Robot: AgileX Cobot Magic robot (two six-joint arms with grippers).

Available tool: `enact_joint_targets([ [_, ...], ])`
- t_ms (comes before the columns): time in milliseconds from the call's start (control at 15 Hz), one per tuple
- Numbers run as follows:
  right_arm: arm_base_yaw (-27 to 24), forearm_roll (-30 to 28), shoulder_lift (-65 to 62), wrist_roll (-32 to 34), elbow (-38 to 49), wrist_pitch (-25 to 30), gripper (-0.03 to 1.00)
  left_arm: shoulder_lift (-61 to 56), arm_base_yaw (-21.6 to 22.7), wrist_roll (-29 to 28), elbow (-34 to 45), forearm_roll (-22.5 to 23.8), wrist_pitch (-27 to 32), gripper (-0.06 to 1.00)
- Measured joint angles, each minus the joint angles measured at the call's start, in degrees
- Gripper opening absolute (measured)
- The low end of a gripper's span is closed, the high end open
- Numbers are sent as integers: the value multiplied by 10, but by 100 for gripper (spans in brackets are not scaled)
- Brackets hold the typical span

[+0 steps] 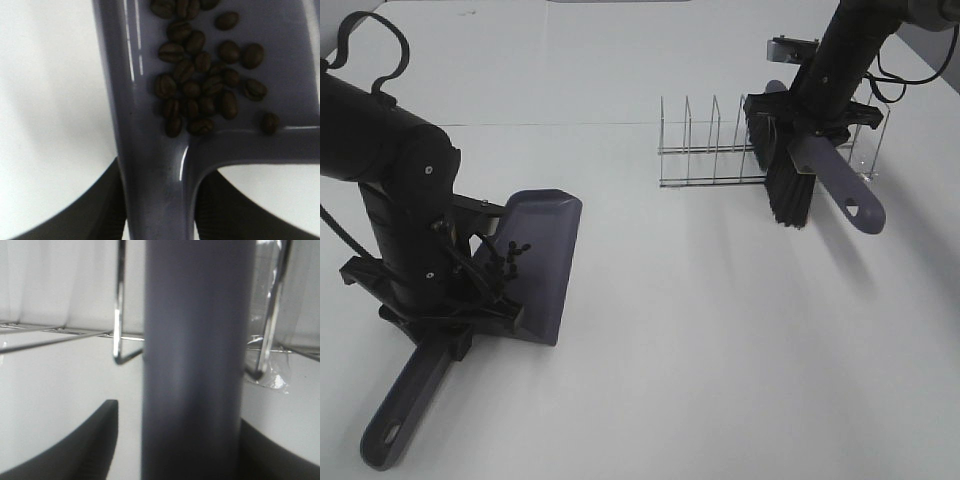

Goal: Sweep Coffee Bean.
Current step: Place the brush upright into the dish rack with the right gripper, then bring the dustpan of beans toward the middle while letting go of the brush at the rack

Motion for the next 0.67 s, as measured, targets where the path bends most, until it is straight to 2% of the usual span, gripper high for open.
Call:
enact_joint_targets([
  [67, 0, 3, -1, 2, -4, -2, 57, 0, 0, 0, 0, 0, 0, 35],
  [200, 0, 2, -10, 3, -12, -3, 66, 0, 0, 0, 0, 0, 0, 35],
  [533, 0, 1, -65, 3, -13, -7, 68, 0, 0, -3, 0, -6, -2, 35],
  [667, 0, 25, -115, 3, 14, -8, 68, 1, 0, -25, -5, -11, -6, 35],
])
